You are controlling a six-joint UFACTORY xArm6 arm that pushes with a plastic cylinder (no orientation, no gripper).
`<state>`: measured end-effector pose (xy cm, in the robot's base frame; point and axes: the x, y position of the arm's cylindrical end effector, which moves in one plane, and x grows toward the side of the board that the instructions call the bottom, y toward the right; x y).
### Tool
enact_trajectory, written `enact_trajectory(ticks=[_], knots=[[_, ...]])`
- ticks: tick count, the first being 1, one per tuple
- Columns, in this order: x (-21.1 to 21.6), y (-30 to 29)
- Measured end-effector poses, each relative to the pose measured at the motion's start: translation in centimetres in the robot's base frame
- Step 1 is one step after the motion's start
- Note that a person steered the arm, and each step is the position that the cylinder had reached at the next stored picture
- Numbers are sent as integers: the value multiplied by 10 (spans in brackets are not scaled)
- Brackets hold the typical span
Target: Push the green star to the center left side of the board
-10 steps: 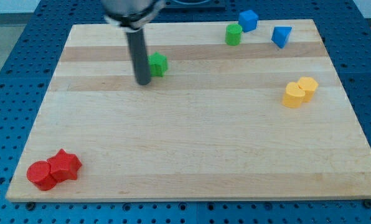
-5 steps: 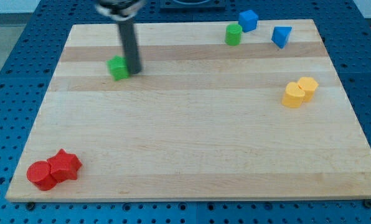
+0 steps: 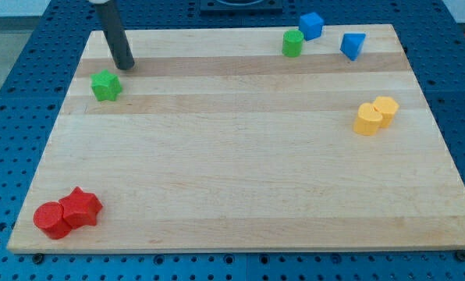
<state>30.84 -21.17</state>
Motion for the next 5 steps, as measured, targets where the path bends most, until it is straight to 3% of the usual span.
enact_trajectory(ticks=[1,2,3,4,5], knots=[[57,-1],[77,3],[38,19],[15,-5],[37,-38]])
